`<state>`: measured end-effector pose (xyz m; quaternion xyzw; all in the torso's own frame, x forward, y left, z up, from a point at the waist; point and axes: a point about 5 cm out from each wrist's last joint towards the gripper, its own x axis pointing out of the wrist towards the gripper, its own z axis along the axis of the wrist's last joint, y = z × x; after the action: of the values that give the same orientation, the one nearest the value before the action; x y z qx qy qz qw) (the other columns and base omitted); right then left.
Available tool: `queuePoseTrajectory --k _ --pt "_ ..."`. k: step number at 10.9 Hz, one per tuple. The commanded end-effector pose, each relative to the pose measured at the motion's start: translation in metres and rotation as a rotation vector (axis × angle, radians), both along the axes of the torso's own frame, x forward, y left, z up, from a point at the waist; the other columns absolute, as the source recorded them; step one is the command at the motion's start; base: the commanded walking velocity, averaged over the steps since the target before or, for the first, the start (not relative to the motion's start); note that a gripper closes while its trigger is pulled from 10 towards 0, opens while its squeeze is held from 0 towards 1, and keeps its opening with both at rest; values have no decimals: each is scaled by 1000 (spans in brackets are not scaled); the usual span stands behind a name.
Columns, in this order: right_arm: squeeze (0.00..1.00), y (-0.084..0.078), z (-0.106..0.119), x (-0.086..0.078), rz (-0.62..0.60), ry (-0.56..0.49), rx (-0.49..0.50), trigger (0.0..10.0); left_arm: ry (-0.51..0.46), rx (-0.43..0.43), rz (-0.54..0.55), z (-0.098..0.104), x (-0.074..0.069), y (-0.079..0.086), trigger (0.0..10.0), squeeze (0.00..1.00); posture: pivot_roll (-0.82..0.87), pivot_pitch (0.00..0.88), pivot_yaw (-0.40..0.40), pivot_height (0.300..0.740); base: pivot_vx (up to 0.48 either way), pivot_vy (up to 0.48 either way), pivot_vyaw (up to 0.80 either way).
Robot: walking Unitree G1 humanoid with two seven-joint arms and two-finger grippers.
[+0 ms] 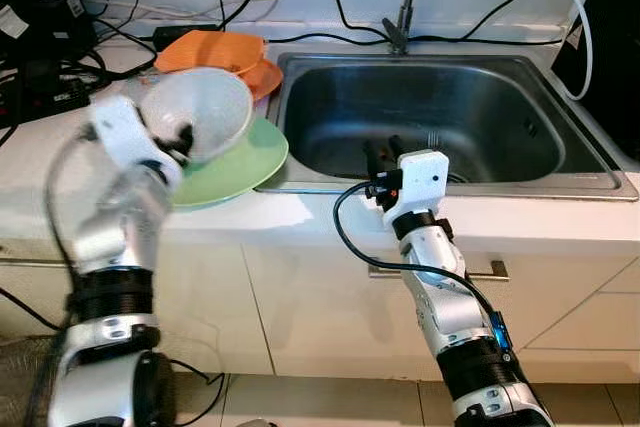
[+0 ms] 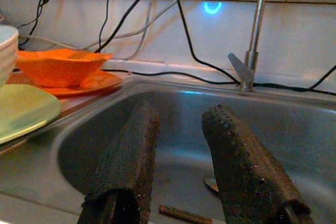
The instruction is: Kitchen organization
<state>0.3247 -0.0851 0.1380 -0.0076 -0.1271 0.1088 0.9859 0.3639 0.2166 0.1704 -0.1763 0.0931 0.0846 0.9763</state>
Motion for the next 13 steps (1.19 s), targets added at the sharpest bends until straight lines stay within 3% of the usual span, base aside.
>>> queuePoseTrajectory --k 1,3,4,5,13 --pt "0 0 -1 2 0 17 -10 10000 4 -45 -32 1 3 -6 10000 0 106 0 46 740 0 0 0" --pt "0 0 -1 3 -3 17 -12 10000 11 -96 -56 -4 5 -13 10000 0 101 0 50 740 0 0 0" --pt "0 0 -1 3 -3 17 -13 10000 -10 -105 -66 -4 4 -15 2549 0 102 0 50 740 0 0 0" --pt "0 1 -1 3 -3 19 -13 10000 -26 -101 -77 -2 4 -17 0 0 103 0 48 740 0 0 0" --pt "0 5 -2 5 9 24 -21 10000 -55 -109 -59 -2 1 -19 0 0 112 0 43 740 0 0 0"
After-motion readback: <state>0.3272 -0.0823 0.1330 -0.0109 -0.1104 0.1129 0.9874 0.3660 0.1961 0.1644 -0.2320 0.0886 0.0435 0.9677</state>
